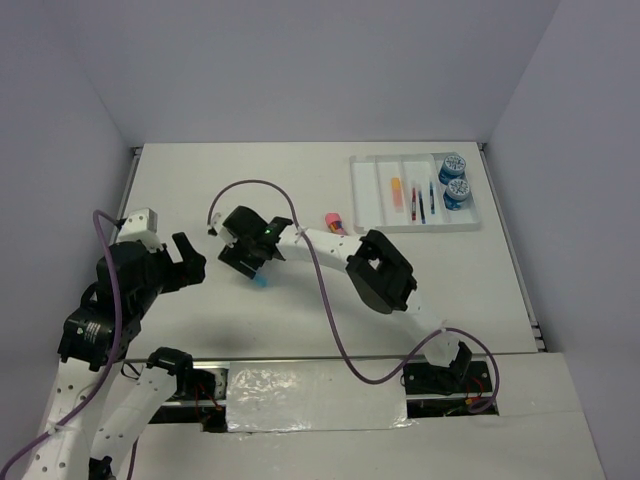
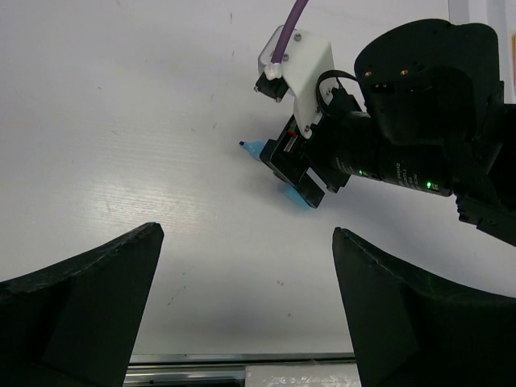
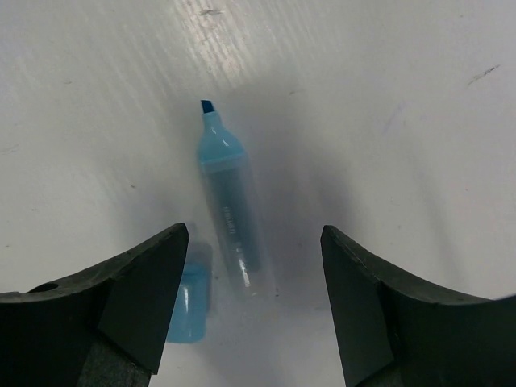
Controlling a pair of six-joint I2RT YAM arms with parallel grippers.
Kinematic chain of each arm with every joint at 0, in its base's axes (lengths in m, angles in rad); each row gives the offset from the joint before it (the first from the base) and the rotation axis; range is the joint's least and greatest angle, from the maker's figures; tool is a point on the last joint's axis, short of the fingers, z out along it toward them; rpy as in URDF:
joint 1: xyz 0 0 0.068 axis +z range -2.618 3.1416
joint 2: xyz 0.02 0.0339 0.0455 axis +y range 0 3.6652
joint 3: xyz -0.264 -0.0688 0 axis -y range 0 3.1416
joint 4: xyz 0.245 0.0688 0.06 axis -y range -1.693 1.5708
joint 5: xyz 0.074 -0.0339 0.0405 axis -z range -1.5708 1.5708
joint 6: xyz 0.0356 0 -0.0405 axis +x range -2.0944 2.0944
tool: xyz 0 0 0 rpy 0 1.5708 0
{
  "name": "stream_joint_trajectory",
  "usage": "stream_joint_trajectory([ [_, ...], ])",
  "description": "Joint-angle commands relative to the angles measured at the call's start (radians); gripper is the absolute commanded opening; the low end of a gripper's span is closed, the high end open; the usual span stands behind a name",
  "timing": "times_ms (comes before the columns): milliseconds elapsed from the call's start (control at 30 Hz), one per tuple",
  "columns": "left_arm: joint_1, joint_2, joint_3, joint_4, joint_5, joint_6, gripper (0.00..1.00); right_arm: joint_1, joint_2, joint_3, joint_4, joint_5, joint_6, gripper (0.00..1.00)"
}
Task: Sort the stationery into containers
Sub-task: Pick up the pen from the center of the board.
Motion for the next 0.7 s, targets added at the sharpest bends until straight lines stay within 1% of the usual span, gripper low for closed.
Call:
stream_joint_trajectory([
  [0, 0.005, 0.000, 0.022, 0.023, 0.026, 0.028, 0.99, -0.013, 0.028, 0.043, 0.022, -0.021, -0.007, 0.74],
  [100, 0.005, -0.002, 0.021, 0.023, 0.030, 0.031, 0.99, -0.024, 0.030, 0.032, 0.030, -0.045, -0.001, 0.73],
  [200, 0.005, -0.005, 0.021, 0.023, 0.030, 0.031, 0.99, -0.031, 0.054, 0.058, 0.005, -0.071, -0.003, 0.71],
  [333, 0.005, -0.005, 0.021, 0.026, 0.033, 0.033, 0.99, -0.028, 0.070, 0.075, -0.010, -0.082, -0.007, 0.70],
  [433, 0.005, 0.000, 0.021, 0.027, 0.038, 0.036, 0.99, -0.031, 0.079, 0.075, -0.004, -0.055, -0.001, 0.64],
  [467, 0.005, 0.001, 0.021, 0.028, 0.038, 0.036, 0.99, -0.036, 0.083, 0.090, -0.016, -0.051, 0.002, 0.57],
  [533, 0.005, 0.001, 0.021, 0.026, 0.036, 0.036, 0.99, -0.051, 0.108, 0.116, -0.050, -0.048, 0.013, 0.46],
  [600, 0.005, 0.000, 0.021, 0.026, 0.033, 0.034, 0.99, -0.063, 0.102, 0.111, -0.062, -0.048, 0.028, 0.44],
  [667, 0.005, 0.001, 0.024, 0.023, 0.023, 0.027, 0.99, -0.089, 0.071, 0.068, -0.061, -0.061, 0.042, 0.33],
])
